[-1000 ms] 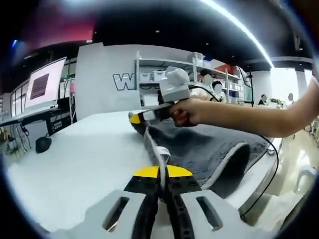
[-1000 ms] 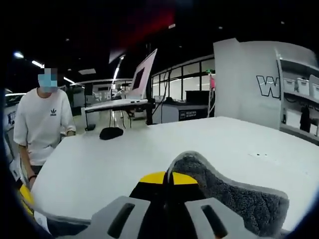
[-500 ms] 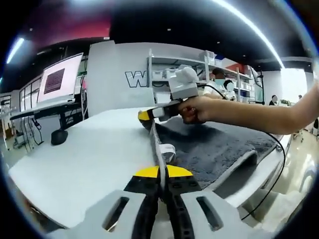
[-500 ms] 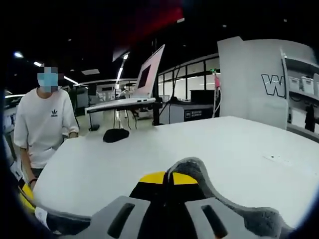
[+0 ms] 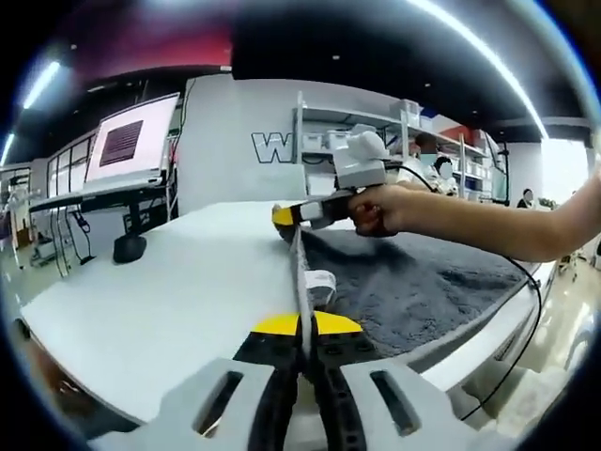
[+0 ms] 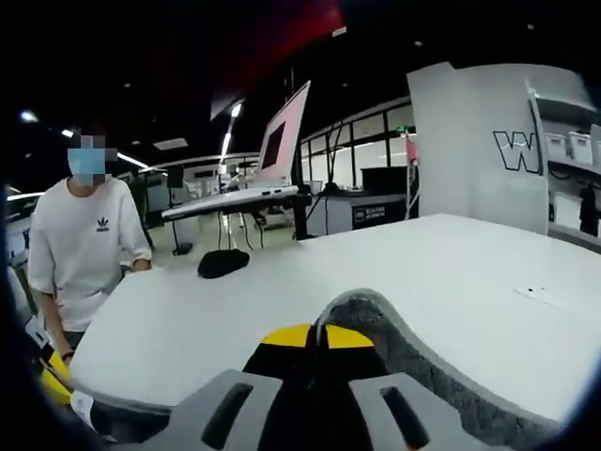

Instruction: Open the folded towel by lifting each exposed corner and separating the folded layers until the towel lies flat within the target outline without major curled edges

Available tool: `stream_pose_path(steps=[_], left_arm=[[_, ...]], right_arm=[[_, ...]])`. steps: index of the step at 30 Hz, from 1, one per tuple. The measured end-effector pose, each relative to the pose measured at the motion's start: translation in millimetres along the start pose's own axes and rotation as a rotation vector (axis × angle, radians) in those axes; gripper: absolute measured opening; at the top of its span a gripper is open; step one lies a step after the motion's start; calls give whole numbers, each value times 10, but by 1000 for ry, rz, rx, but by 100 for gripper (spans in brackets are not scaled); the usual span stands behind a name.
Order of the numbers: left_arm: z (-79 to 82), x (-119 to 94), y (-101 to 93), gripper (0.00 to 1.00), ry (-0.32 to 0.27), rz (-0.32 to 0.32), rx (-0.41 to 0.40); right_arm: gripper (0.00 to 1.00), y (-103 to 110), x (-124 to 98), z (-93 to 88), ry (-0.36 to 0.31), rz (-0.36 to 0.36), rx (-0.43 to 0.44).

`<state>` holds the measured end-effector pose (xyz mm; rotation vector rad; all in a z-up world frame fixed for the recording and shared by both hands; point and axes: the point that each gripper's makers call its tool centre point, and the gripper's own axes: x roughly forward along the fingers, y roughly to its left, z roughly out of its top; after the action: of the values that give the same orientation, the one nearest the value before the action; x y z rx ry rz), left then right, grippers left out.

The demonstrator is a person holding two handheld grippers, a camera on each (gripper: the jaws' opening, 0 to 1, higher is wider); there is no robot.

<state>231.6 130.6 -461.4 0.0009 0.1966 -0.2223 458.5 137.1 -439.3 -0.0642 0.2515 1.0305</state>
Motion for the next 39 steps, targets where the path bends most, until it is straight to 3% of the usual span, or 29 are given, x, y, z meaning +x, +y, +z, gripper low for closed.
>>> stream_pose_path(steps=[4, 9, 16, 20, 29, 39], left_arm=[[-20, 4, 7, 2, 13, -1, 6], [-29, -35, 40, 5, 5, 17, -1], [14, -108, 294, 30, 7, 119, -21], [51, -154, 348, 25, -11, 128, -18], [63, -130, 304, 21, -22, 105, -15], [57, -103, 257, 19, -23, 86, -13]], right_arm=[[0, 8, 31, -34, 8, -4, 18], [7, 24, 47, -79, 21, 7, 0], [23, 66, 53, -70, 29, 16, -57], [32, 109, 74, -84, 38, 28, -49], [23, 54, 106, -62, 29, 11, -29], [21, 12, 69, -114, 36, 8, -19]])
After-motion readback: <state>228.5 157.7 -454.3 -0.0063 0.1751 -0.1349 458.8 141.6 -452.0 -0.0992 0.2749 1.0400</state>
